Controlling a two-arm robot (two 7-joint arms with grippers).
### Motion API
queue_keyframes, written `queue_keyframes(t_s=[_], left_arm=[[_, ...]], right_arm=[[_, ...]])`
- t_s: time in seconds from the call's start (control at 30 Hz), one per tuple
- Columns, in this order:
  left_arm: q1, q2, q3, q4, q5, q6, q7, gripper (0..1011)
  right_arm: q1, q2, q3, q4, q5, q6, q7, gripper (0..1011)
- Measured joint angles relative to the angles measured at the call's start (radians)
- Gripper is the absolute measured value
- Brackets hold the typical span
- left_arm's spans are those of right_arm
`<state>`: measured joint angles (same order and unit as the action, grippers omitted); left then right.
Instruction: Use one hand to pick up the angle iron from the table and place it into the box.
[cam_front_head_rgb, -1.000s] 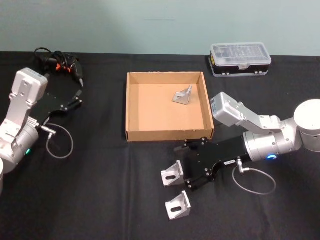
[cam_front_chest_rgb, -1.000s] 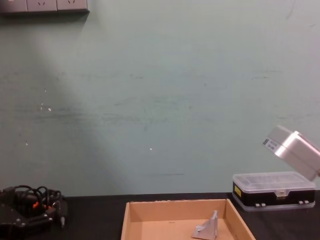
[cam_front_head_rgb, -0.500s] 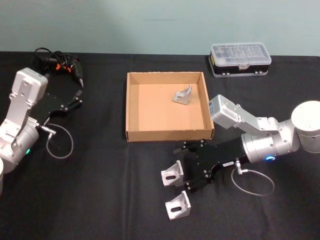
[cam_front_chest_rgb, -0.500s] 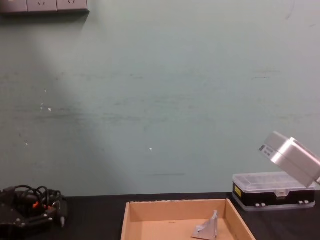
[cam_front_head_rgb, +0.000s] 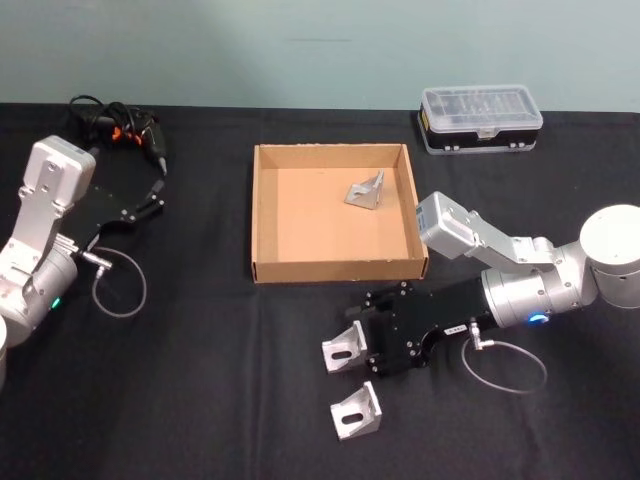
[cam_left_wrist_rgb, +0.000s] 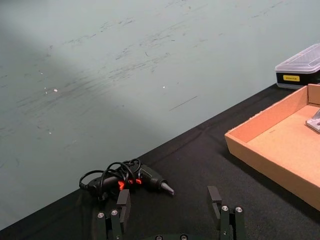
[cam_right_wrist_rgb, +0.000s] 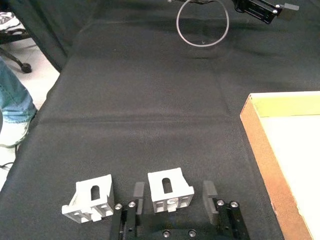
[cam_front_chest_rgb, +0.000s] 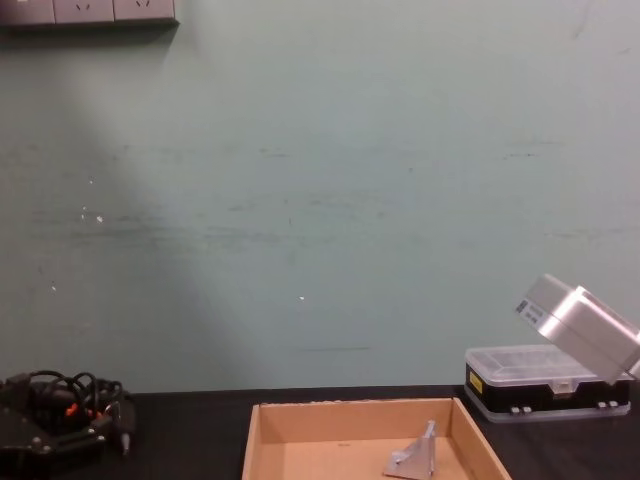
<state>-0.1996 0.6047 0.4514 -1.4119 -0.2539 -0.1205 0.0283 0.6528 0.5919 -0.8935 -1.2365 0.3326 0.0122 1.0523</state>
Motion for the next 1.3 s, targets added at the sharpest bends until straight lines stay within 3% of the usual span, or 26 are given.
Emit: queue_keyframes(t_s=[0.33,0.63,0.93,1.1,1.3], left_arm=[[0.0,0.0,0.0,0.0,0.0,0.0,0.0,1000],[0.0,0.0,0.0,0.0,0.0,0.0,0.0,1000],[0.0,0.0,0.0,0.0,0.0,0.0,0.0,1000],[0.0,0.0,0.0,0.0,0.0,0.0,0.0,1000],[0.0,0.0,0.0,0.0,0.0,0.0,0.0,1000]], right_arm=[[-0.003,-0.004,-0.001,0.007,-0.001,0.0,-0.001,479],[0.0,-0.008,0.0,0.012,0.0,0.0,0.0,474],[0.013,0.004,0.026,-0.012,0.027,0.0,0.002,474],[0.023,0.016,0.058,-0.041,0.06,0.003,-0.003,474],[0.03,0.015,0.106,-0.054,0.077,0.001,-0.077,474]])
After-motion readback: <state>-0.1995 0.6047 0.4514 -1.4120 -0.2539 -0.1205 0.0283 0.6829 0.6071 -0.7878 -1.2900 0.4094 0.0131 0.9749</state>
